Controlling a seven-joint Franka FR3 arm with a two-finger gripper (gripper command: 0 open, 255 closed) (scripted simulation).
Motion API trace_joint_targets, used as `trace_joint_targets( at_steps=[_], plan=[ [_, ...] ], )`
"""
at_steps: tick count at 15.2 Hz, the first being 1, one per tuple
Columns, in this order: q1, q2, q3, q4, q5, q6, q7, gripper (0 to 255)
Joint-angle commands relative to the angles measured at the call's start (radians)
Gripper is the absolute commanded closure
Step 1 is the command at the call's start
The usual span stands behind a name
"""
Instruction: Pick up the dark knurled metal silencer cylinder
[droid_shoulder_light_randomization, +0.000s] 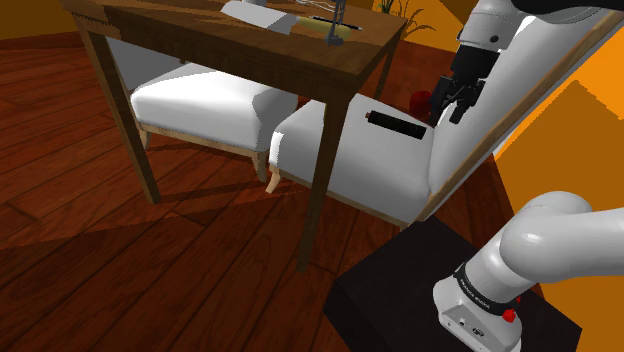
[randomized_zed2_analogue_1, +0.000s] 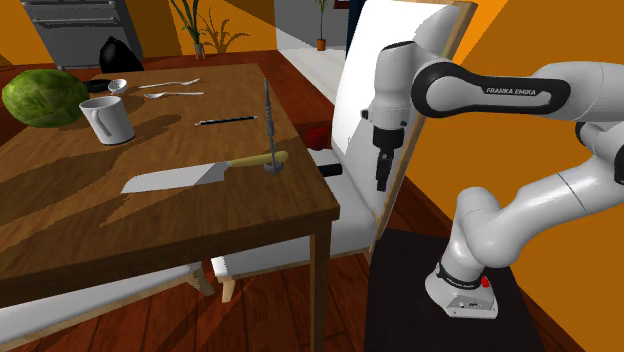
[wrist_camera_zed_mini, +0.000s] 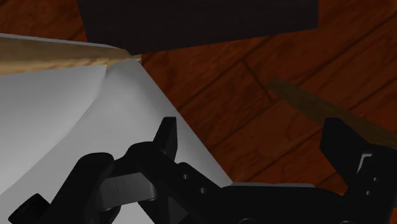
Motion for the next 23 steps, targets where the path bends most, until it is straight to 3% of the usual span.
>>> trace_joint_targets(
  at_steps=[1, 13, 18, 23],
  plan=[
    [0.000, 0.000, 0.000, 0.000, 0.000, 0.000, 0.000, 0],
    [0.009, 0.319, -0.223, 0.085, -0.142, 0.233, -0.390, 0],
    [0.022, 0.497, -0.301, 0.181, -0.142, 0.318, -0.553, 0],
    [0.027, 0.694, -0.362, 0.311, -0.099, 0.382, -0.721, 0]
  ],
)
